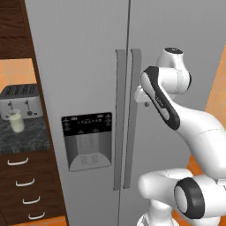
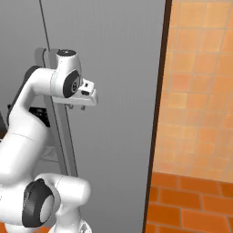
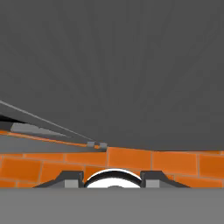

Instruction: Grab a lemon wedge from the fridge and one ice cube from the ice bowl, and put them in the glass of lemonade.

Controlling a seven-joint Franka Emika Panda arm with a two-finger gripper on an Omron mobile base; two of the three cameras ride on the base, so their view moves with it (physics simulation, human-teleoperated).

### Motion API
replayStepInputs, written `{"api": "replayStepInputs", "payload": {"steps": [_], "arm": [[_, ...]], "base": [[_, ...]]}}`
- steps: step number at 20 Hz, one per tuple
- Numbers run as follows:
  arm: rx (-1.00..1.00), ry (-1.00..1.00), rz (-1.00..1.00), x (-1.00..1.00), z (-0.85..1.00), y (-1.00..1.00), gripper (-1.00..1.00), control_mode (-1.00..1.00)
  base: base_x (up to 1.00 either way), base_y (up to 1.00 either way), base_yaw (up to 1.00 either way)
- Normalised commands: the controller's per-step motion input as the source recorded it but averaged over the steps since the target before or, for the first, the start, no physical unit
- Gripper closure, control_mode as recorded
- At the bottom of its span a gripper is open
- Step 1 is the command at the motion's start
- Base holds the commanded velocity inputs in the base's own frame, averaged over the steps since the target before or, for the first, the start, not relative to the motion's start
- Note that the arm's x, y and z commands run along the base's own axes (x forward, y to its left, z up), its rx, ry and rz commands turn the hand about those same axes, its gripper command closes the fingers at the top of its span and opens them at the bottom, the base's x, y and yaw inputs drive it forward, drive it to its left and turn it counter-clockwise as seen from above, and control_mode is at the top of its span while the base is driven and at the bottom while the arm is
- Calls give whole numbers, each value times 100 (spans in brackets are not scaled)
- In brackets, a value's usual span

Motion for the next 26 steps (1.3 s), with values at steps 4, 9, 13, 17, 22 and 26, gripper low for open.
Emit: {"api": "replayStepInputs", "payload": {"steps": [4, 9, 13, 17, 22, 26], "arm": [[2, -2, 0, -58, 0, -6, -100, -100], [1, -1, -4, -86, 0, -3, -100, -100], [0, 0, -10, -33, -6, 32, -100, -100], [0, 2, -8, -13, -6, 23, -100, 100], [0, 0, 0, 0, 0, 0, -100, 100], [0, 0, 0, 0, 0, 0, -100, 100]], "base": [[0, 0, 0], [0, 0, 0], [0, 0, 0], [-14, 0, 0], [-81, 0, -3], [-71, 6, -31]]}}
